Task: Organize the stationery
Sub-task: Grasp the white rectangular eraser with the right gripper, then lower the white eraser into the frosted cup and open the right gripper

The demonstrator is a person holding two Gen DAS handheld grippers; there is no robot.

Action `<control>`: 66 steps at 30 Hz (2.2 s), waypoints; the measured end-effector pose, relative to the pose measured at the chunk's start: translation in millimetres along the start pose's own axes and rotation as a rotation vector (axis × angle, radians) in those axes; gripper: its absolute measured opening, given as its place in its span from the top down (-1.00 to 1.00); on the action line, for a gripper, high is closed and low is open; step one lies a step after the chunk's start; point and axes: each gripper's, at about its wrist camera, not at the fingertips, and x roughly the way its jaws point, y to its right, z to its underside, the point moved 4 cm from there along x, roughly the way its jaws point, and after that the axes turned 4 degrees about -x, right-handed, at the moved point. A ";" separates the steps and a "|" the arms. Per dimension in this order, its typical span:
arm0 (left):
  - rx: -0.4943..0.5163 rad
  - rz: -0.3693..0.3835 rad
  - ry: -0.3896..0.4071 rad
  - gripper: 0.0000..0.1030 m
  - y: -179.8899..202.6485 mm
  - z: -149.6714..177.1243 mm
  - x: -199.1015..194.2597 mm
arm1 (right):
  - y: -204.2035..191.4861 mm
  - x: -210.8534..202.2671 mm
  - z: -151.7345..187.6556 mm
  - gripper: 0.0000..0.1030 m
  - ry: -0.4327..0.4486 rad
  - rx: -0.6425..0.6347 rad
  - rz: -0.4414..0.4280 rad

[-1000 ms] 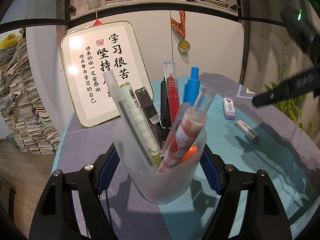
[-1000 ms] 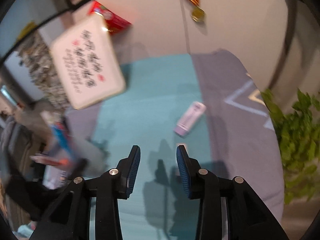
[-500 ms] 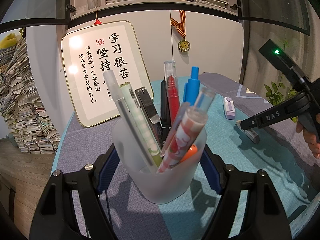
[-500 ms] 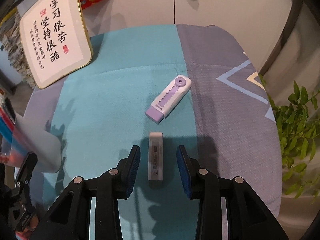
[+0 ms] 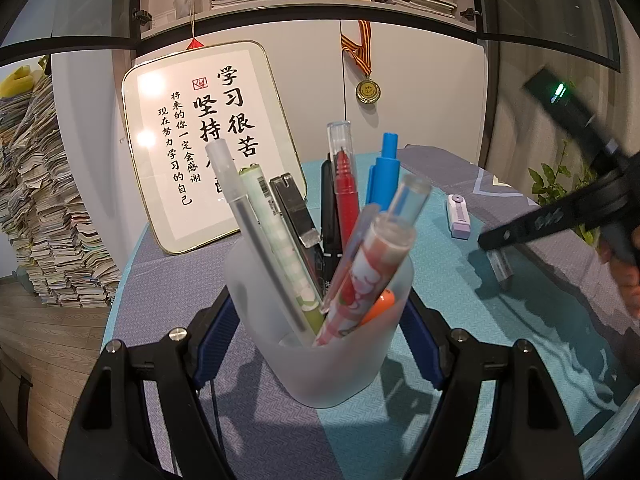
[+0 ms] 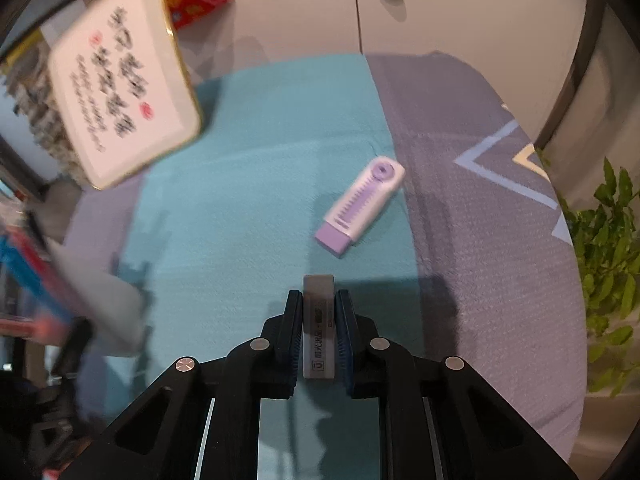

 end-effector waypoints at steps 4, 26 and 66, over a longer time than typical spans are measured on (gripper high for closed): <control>0.000 0.000 0.000 -0.48 0.0 0.0 0.1 | -13.3 -32.2 -3.7 0.67 0.083 -0.012 -0.052; -0.031 0.032 -0.024 -0.46 -3.8 0.1 6.3 | -135.8 -98.3 -19.0 0.67 0.231 -0.252 -0.351; -0.028 0.029 -0.022 -0.46 -5.0 -1.5 6.3 | -141.7 -76.0 -16.4 0.64 0.128 -0.217 -0.421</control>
